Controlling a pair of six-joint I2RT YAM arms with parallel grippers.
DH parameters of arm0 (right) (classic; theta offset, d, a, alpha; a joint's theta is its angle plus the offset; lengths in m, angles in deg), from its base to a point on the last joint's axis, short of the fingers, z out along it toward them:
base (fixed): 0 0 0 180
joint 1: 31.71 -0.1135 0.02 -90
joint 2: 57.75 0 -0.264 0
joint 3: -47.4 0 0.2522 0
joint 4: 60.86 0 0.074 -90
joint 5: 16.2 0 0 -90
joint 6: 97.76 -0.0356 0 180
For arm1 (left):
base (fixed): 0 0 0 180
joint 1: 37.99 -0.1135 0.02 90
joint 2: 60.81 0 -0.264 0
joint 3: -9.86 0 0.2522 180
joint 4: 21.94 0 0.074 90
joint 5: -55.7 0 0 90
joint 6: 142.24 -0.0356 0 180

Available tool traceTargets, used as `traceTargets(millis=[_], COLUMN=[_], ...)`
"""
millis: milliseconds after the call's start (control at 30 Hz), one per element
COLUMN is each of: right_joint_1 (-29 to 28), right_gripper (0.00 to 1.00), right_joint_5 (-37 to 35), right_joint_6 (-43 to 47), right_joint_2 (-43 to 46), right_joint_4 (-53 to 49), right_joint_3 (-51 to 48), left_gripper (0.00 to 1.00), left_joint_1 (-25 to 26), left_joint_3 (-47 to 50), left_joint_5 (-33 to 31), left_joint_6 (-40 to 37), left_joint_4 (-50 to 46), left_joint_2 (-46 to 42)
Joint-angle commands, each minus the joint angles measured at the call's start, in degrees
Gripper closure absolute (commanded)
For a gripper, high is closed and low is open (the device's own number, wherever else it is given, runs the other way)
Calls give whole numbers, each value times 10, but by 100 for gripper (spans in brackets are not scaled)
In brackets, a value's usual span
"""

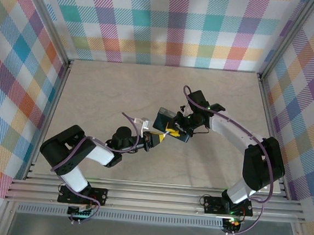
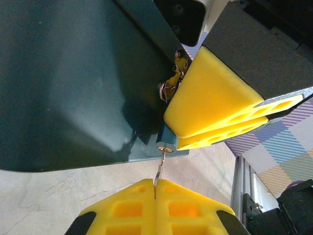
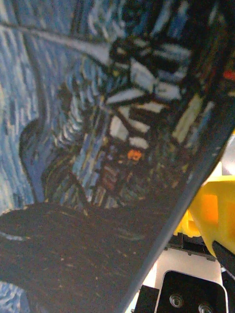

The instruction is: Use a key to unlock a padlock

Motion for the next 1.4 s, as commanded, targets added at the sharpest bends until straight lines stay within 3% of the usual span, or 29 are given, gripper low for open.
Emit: traceTargets(millis=[0, 300, 567, 867, 1067, 1367], right_joint_1=[-2, -4, -5, -16, -17, -23], right_gripper=[100, 100, 100, 72, 46, 42], right_joint_5=[28, 21, 9, -34, -69, -137], right_joint_6=[6, 25, -5, -85, -104, -155], right_joint_2=[17, 12, 10, 22, 32, 60], right_joint_4=[-5, -14, 56, 200, 237, 320], right_joint_3=[-9, -15, -73, -187, -217, -292], left_gripper=[100, 100, 100, 100, 100, 100], left_joint_1=[-3, -3, 10, 50, 92, 105], left_joint_3=[-21, -55, -59, -1, 5, 3], left_joint_5=[2, 10, 9, -33, -95, -126], left_joint_6=[2, 27, 45, 37, 36, 36], left_joint_4=[34, 58, 66, 78, 78, 66], left_joint_2=[13, 36, 80, 167, 198, 199])
